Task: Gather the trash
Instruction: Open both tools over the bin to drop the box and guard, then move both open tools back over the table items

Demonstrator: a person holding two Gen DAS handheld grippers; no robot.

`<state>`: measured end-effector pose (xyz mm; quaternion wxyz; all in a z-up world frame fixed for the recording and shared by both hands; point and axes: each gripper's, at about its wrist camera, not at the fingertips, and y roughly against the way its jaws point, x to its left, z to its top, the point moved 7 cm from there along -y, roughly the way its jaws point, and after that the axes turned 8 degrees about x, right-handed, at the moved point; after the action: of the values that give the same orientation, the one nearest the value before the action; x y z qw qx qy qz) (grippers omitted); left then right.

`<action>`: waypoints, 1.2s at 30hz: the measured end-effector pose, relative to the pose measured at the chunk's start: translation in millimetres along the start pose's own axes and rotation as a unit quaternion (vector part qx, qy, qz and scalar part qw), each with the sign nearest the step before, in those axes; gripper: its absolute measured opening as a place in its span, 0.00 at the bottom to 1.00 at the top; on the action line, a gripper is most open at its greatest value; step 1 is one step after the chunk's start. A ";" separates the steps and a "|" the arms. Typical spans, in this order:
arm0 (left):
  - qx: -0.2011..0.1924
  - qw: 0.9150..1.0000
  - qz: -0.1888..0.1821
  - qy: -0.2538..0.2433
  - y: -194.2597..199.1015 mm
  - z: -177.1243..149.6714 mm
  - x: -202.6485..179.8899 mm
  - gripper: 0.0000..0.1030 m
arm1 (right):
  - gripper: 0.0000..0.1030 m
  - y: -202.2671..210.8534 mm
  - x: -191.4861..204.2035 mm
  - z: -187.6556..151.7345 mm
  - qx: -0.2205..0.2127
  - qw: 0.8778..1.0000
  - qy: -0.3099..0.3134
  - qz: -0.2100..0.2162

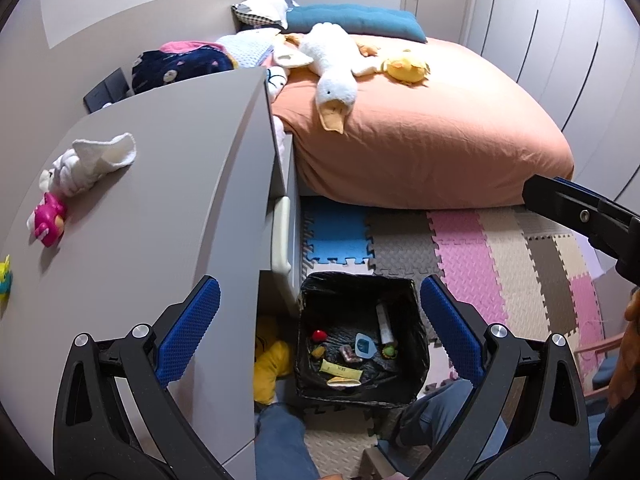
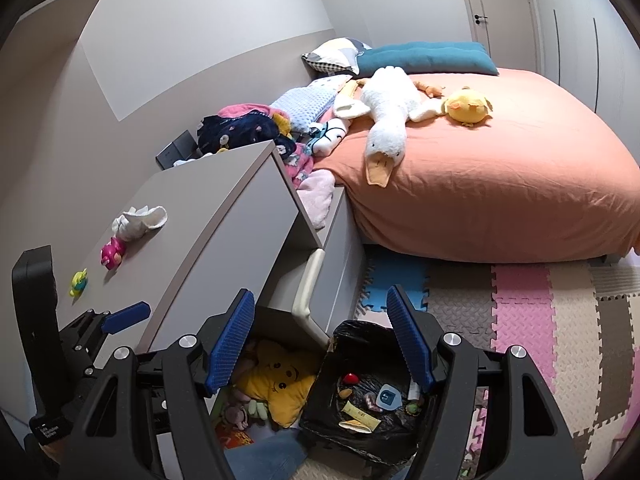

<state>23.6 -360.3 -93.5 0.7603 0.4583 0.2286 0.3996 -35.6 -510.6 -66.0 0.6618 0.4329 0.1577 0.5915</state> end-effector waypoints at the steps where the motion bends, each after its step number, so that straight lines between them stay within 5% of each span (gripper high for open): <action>1: 0.000 1.000 0.001 0.003 0.2 -0.6 3.0 0.94 | 0.67 -0.8 2.2 -0.5 0.001 1.000 0.001 0.001; 13: -0.003 1.000 0.016 0.026 6.1 -7.1 34.5 0.94 | 0.68 -17.9 37.2 1.5 0.013 0.999 0.026 0.018; 36: -0.017 0.992 0.061 0.110 34.0 -29.4 157.6 0.94 | 0.68 -55.8 156.0 11.0 0.032 0.993 0.093 0.062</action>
<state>79.9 -207.5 -74.7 0.7126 0.4114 0.2751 0.4973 47.6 -367.2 -54.7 0.5920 0.4064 0.2102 0.6634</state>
